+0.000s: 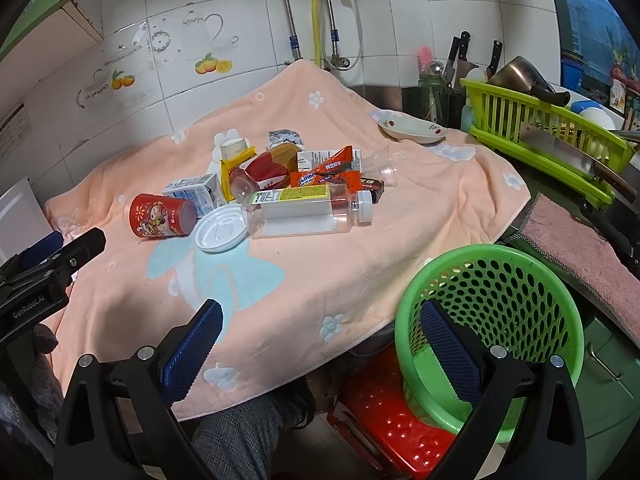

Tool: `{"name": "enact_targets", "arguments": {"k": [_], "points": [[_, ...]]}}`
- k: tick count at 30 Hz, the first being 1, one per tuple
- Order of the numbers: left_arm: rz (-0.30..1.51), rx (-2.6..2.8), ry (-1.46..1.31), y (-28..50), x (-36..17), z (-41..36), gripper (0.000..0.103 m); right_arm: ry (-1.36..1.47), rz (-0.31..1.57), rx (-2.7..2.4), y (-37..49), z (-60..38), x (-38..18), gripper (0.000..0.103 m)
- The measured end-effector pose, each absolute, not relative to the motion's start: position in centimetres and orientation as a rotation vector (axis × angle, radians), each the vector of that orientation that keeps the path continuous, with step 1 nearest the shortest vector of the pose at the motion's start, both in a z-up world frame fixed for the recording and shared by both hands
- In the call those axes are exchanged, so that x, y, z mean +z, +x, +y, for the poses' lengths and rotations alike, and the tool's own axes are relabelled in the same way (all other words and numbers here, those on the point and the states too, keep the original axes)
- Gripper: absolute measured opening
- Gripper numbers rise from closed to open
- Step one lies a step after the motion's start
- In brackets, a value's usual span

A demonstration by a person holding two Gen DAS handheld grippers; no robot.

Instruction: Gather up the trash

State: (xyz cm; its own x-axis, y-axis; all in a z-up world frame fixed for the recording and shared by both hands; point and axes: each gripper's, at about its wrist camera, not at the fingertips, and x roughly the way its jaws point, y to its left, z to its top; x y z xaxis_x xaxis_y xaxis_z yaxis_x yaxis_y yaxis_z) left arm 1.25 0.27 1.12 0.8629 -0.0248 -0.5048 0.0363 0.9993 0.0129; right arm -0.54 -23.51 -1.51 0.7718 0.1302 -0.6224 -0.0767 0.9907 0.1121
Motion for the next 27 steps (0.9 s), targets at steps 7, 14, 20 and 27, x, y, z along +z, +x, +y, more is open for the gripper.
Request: {"name": "enact_targets", "arguments": {"k": [7,14,20,27], "points": [[0.545,-0.014,0.016,2.2,0.8,0.8,0.098,0.083,0.688,0.124,1.0,-23.8,-1.3,0.096],[0.563,0.0,0.008,3.0,0.3,1.8,0.098,0.081,0.695,0.158,3.0,-23.8,-1.0,0.095],[0.577,0.035,-0.001,3.7,0.1,3.3,0.098,0.011,0.717,0.218,5.2,-23.2,-1.0,0.095],[0.595,0.063,-0.002,4.7,-0.2,4.5,0.098,-0.082,0.752,0.323,8.4,-22.1,-1.1,0.089]]}}
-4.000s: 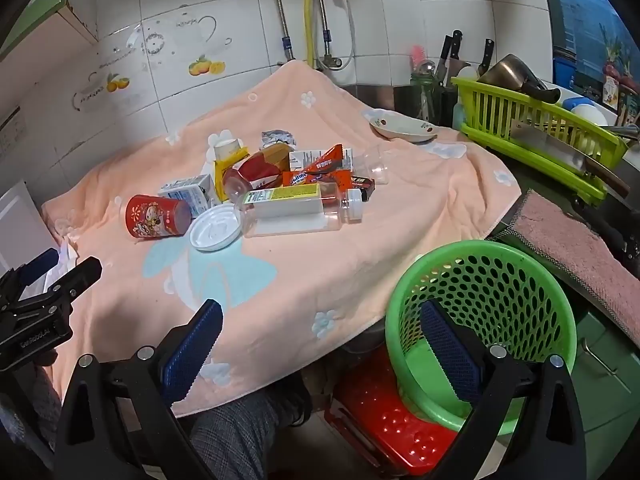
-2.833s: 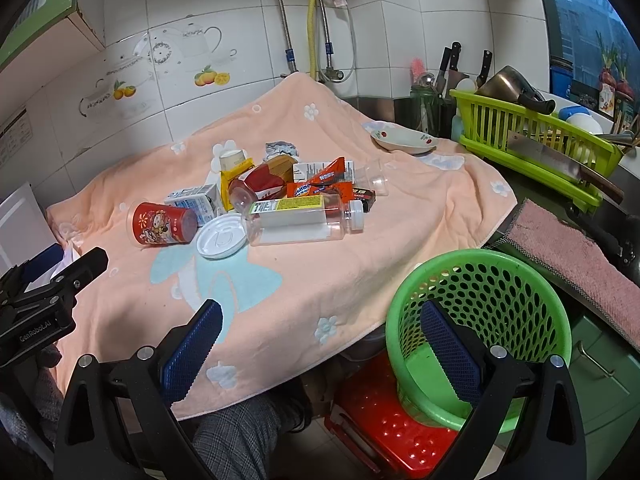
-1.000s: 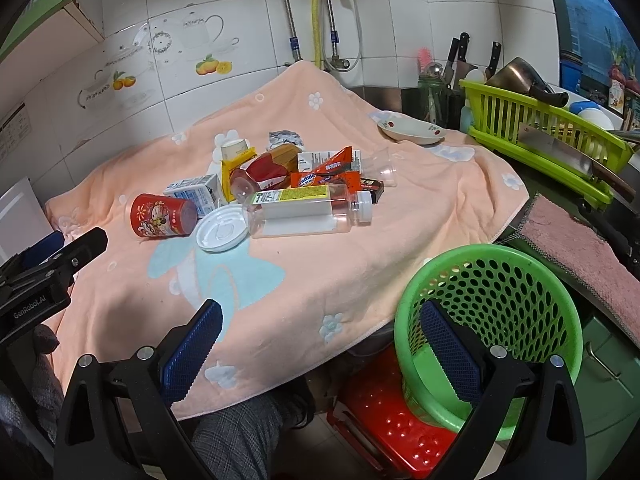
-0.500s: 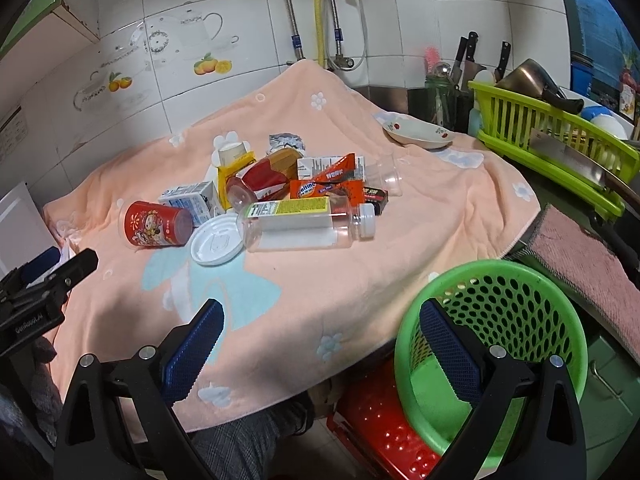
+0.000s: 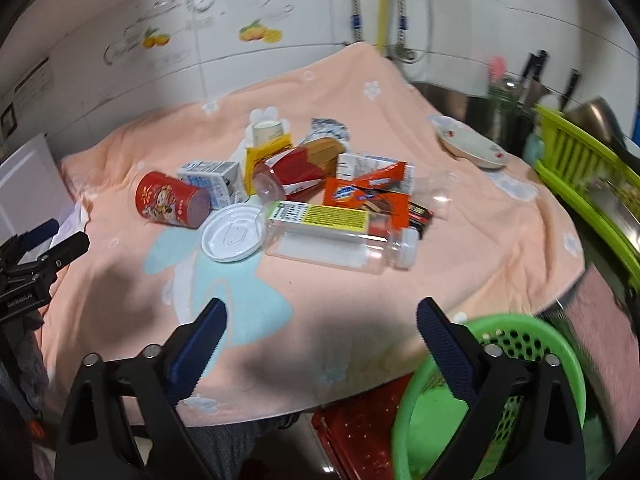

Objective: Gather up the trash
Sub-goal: 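Grasp the clear yellow-label bottle with the right tool while the left tool grasps the red paper cup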

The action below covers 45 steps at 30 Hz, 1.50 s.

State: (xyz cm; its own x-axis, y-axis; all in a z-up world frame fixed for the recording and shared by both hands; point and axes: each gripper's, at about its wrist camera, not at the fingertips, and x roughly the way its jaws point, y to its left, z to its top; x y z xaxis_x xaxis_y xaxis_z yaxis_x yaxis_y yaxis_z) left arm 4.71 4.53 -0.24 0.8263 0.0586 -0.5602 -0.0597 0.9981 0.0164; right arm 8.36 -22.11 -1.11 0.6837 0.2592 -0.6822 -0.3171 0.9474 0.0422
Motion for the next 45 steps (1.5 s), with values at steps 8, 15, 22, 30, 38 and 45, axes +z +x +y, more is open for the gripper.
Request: {"name": "enact_targets", "arguments": {"k": [8,15,22,30,38,45], "points": [[0.618,0.079,-0.006,6.4,-0.9,5.2,0.098,-0.281,0.809,0.454,12.6,-19.9,-1.7,0.085],[0.647,0.09,-0.031,8.5,-1.4,6.6,0.098,-0.469,0.856,0.585,16.5,-17.7,-2.5,0.083],[0.671,0.109,-0.042,10.4,-1.7,8.0,0.098,-0.629,0.886,0.69,20.1,-15.6,-3.6,0.083],[0.684,0.115,-0.055,12.2,-1.8,9.6,0.097,-0.722,0.993,0.788,23.7,-14.3,-5.6,0.082],[0.698,0.065,-0.041,15.4,-1.8,10.5,0.097,-0.803,1.076,0.819,24.7,-13.2,-8.2,0.07],[0.739,-0.079,-0.063,19.0,-2.5,12.1,0.097,-0.822,1.076,0.795,23.7,-13.5,-7.7,0.056]]}}
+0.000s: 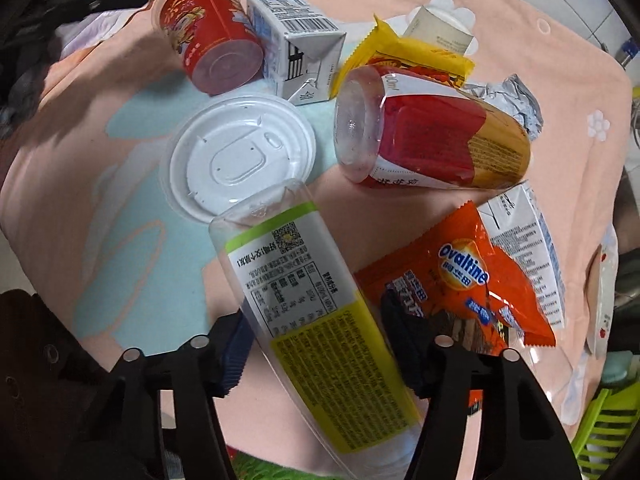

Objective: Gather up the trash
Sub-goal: 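Grasp the clear yellow-label bottle with the right tool while the left tool grasps the red paper cup, then carry the bottle over the green basket and release it from the right tool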

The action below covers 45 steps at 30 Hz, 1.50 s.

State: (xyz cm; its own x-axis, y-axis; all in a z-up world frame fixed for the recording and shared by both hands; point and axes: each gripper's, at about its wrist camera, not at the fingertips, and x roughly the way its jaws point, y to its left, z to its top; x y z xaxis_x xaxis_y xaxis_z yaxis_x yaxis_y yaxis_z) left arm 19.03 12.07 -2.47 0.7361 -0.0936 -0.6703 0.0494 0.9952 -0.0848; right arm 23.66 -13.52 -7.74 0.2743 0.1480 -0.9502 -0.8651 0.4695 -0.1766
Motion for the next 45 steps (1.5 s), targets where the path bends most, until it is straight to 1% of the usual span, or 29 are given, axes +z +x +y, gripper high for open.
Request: {"name": "enact_targets", "arguments": {"k": [4,8,9,10,11,13,14,16,19,21,22,24,25,26,32,38,45], "points": [[0.785,-0.186,-0.154,21.1,-3.7,13.5,0.097,-0.803,1.089,0.808,22.2,-13.8,-7.4,0.056],[0.835,-0.298,-0.215,22.6,-5.2,13.8,0.088,-0.81,1.092,0.806,21.5,-13.7,-7.7,0.056],[0.844,-0.312,-0.224,22.8,-5.6,13.7,0.082,-0.802,1.097,0.806,21.7,-13.6,-7.7,0.056],[0.856,-0.328,-0.232,23.0,-6.0,13.6,0.079,-0.796,1.101,0.806,21.8,-13.5,-7.8,0.057],[0.866,-0.347,-0.239,23.1,-6.4,13.5,0.074,-0.796,1.106,0.801,21.9,-13.5,-7.9,0.058],[0.878,-0.393,-0.276,23.4,-7.0,13.5,0.066,-0.798,1.109,0.791,22.1,-12.9,-8.3,0.058],[0.874,-0.414,-0.298,23.3,-7.1,13.6,0.06,-0.792,1.111,0.788,22.1,-12.8,-8.3,0.058],[0.865,-0.424,-0.305,23.0,-7.0,13.5,0.055,-0.783,1.111,0.782,22.0,-12.7,-8.3,0.056],[0.842,-0.437,-0.284,22.0,-6.6,12.8,0.037,-0.759,1.104,0.783,21.5,-12.8,-8.2,0.051],[0.835,-0.456,-0.294,21.4,-6.3,12.3,0.022,-0.732,1.1,0.774,21.2,-12.6,-7.8,0.05],[0.83,-0.456,-0.295,21.0,-6.0,12.1,0.019,-0.718,1.097,0.771,20.9,-12.7,-7.6,0.05],[0.817,-0.437,-0.277,20.1,-5.5,11.4,0.01,-0.687,1.083,0.766,20.3,-12.9,-7.0,0.049],[0.814,-0.43,-0.273,19.8,-5.3,11.3,0.007,-0.674,1.077,0.763,19.7,-13.1,-6.6,0.049],[0.809,-0.422,-0.269,19.4,-5.0,11.2,0.005,-0.663,1.067,0.756,19.3,-13.2,-6.3,0.048],[0.769,-0.396,-0.265,17.0,-3.7,10.7,0.003,-0.597,1.006,0.72,16.9,-14.9,-3.2,0.045],[0.72,-0.433,-0.312,14.7,-1.8,10.2,0.003,-0.466,0.938,0.644,15.4,-19.1,-1.3,0.042],[0.673,-0.575,-0.303,12.7,0.4,5.6,0.003,-0.339,0.877,0.505,11.9,-24.9,1.9,0.042]]}}
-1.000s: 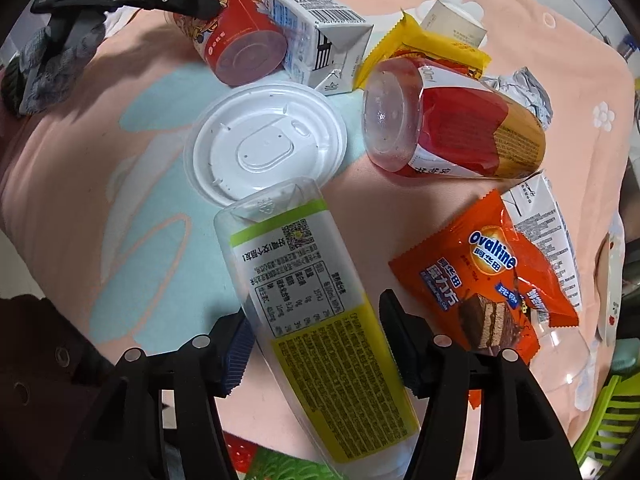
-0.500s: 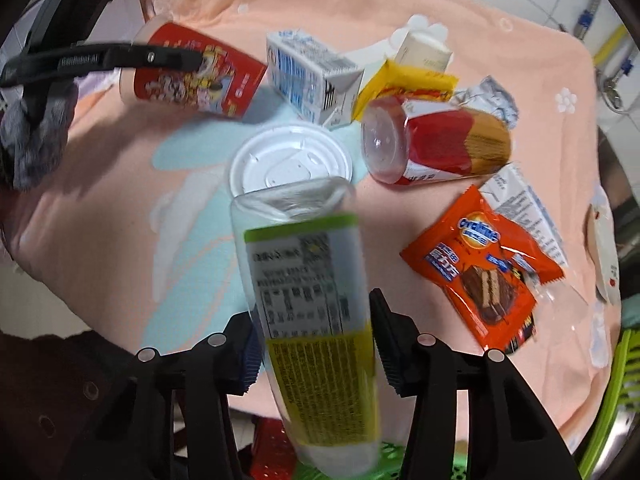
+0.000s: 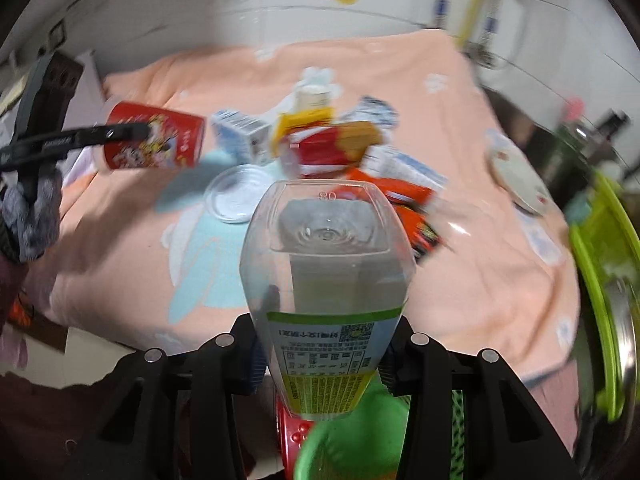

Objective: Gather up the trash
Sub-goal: 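Carry the bottle over the green basket and release it from the right tool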

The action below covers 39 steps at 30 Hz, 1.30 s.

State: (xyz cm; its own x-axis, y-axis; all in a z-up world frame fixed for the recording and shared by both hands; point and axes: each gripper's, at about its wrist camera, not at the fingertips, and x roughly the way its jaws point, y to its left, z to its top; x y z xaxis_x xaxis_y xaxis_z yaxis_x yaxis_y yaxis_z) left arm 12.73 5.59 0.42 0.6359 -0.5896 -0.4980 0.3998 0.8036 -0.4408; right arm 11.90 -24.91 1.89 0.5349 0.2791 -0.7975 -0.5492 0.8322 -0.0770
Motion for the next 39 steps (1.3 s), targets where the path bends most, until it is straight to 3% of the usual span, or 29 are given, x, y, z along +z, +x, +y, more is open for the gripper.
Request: {"name": "enact_targets", "arguments": {"k": [5,15,22,29,30,35,39], "points": [[0.681,-0.671,-0.297,12.4,0.7,1.3,0.003,-0.239,0.909,0.372,10.2,-30.4,0.4,0.042],[0.697,-0.799,-0.246,11.8,0.6,-5.9,0.003,-0.084,1.196,0.168,10.9,-37.6,-11.8,0.042],[0.713,-0.836,-0.225,11.5,0.4,-7.9,0.003,-0.027,1.362,0.117,11.6,-38.9,-17.4,0.043],[0.738,-0.886,-0.215,11.4,-0.4,-9.9,0.003,0.0,1.399,0.099,11.1,-39.1,-18.7,0.048],[0.743,-0.894,-0.212,11.4,-0.5,-10.3,0.003,0.014,1.39,0.101,10.9,-39.4,-18.5,0.054],[0.764,-0.934,-0.202,11.0,-1.2,-12.0,0.003,0.042,1.345,0.096,10.5,-40.8,-16.5,0.054],[0.786,-0.972,-0.188,10.7,-1.7,-14.1,0.003,0.066,1.286,0.085,8.8,-41.6,-14.0,0.06]]}}
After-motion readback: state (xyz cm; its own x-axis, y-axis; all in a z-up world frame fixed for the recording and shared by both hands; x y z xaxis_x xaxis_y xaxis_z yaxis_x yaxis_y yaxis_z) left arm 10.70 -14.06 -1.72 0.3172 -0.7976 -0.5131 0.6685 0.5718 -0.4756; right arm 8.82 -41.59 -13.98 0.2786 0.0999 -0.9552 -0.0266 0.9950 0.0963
